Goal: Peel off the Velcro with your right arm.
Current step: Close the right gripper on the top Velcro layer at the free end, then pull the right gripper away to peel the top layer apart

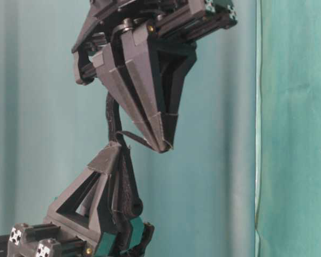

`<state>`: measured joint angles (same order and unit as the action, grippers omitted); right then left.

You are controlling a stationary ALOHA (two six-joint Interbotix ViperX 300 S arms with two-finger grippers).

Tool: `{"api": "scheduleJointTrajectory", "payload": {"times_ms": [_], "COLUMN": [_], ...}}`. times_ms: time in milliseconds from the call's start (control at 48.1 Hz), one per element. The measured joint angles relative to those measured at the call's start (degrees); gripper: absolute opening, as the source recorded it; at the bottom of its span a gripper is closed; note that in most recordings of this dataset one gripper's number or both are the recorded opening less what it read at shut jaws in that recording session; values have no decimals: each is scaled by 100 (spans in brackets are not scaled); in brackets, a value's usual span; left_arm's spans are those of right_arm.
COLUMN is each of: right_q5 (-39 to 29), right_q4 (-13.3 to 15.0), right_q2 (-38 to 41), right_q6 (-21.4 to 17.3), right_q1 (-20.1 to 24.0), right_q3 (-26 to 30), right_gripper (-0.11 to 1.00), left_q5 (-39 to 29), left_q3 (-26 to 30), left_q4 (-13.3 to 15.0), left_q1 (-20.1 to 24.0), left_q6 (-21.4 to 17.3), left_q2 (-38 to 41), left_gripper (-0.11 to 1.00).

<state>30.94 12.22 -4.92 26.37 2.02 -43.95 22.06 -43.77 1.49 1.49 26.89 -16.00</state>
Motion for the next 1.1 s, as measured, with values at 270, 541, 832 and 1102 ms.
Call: {"api": "scheduleJointTrajectory", "payload": {"times_ms": [270, 541, 832, 1102], "right_q5": [-237, -475, -501, -492], "right_q4": [9, 26, 26, -26], "right_q2": [44, 44, 53, 53], "right_q6": [9, 0, 0, -18], "right_q1": [132, 290, 316, 325], "right_q3": [0, 9, 9, 0], "right_gripper": [-9, -9, -9, -9], "left_q5": [0, 44, 53, 44], "left_q3": [0, 0, -9, -9], "left_q4": [0, -9, -9, -9], "left_q1": [0, 0, 9, 0], "left_q6": [9, 0, 9, 0], "left_q2": [0, 0, 0, 0], "left_gripper": [10, 10, 10, 10]}}
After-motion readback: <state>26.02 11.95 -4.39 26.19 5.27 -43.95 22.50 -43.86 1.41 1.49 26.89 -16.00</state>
